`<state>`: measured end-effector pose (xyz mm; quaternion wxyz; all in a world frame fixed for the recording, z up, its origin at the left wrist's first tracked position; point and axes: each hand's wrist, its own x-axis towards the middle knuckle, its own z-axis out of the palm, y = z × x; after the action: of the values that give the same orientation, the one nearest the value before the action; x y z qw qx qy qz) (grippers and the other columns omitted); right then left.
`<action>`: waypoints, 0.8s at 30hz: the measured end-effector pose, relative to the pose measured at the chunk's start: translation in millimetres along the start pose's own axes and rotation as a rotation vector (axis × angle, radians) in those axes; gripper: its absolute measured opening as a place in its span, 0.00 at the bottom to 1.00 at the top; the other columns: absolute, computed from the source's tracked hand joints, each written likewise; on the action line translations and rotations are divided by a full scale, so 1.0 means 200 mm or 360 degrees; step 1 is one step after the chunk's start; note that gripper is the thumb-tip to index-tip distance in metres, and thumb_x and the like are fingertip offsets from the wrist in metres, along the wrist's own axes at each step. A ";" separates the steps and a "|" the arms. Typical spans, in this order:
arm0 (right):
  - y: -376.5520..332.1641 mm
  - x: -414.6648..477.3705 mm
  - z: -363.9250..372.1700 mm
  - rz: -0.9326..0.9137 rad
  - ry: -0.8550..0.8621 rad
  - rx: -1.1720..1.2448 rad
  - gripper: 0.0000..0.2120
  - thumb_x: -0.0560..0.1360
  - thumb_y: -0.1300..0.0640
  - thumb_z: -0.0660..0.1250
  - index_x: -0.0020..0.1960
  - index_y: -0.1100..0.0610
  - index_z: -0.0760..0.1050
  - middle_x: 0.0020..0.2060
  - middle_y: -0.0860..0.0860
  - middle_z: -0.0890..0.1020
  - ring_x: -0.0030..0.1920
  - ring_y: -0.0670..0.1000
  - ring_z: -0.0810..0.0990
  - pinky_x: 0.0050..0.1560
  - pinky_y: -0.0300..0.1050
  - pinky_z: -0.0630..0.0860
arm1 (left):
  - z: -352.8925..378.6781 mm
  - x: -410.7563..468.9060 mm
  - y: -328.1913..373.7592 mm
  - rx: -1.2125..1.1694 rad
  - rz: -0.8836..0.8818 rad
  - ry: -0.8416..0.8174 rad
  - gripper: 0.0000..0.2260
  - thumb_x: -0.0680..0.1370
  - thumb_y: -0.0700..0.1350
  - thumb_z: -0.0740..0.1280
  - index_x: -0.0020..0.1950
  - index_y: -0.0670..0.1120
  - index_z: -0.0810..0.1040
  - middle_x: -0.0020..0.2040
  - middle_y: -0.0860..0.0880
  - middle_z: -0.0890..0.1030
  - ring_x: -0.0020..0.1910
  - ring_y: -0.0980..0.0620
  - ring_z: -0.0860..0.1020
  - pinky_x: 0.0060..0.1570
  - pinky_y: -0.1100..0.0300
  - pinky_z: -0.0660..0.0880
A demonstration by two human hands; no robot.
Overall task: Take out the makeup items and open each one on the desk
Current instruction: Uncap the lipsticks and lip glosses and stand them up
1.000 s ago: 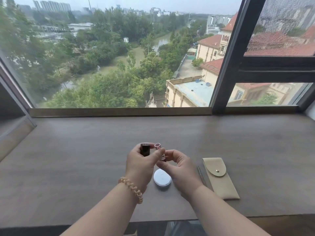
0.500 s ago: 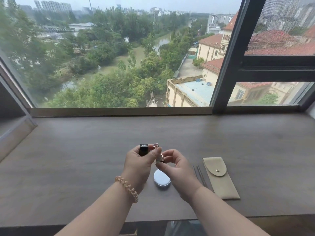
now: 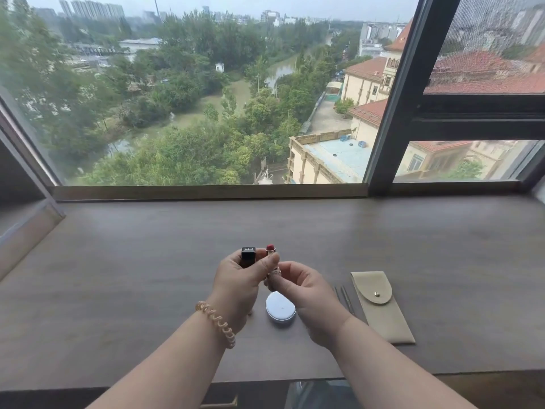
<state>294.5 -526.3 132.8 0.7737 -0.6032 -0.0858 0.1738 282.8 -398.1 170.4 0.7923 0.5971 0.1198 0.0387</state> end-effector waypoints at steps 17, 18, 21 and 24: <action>0.10 0.06 0.09 0.0095 0.0006 -0.0206 0.11 0.73 0.56 0.71 0.54 0.58 0.78 0.45 0.57 0.84 0.45 0.50 0.82 0.53 0.47 0.76 | -0.19 0.05 -0.09 0.0042 -0.0082 -0.0021 0.05 0.70 0.35 0.72 0.43 0.38 0.77 0.32 0.45 0.81 0.30 0.53 0.79 0.29 0.64 0.76; 0.12 0.08 0.10 0.0107 0.0002 -0.0236 0.11 0.73 0.55 0.71 0.53 0.57 0.79 0.44 0.58 0.84 0.45 0.51 0.81 0.53 0.50 0.76 | -0.21 0.06 -0.10 0.0030 -0.0083 0.0000 0.05 0.70 0.34 0.72 0.42 0.39 0.77 0.32 0.47 0.81 0.30 0.54 0.80 0.30 0.65 0.76; 0.17 0.11 0.13 0.0198 -0.0008 -0.0291 0.14 0.73 0.52 0.71 0.58 0.49 0.76 0.46 0.53 0.83 0.47 0.49 0.81 0.46 0.42 0.74 | -0.27 0.08 -0.14 0.0025 -0.0068 0.0063 0.06 0.71 0.33 0.71 0.40 0.42 0.77 0.31 0.50 0.81 0.31 0.56 0.80 0.32 0.68 0.76; 0.21 0.16 0.14 0.0221 0.0133 -0.0530 0.19 0.73 0.52 0.71 0.62 0.47 0.73 0.52 0.46 0.80 0.47 0.36 0.79 0.42 0.29 0.72 | -0.35 0.12 -0.19 0.0071 -0.0072 0.0179 0.06 0.71 0.34 0.71 0.41 0.43 0.78 0.32 0.50 0.82 0.31 0.60 0.80 0.32 0.72 0.74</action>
<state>307.0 -481.1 96.7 0.6521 -0.7342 -0.0393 0.1849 285.9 -337.9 111.7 0.7714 0.6087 0.1784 0.0517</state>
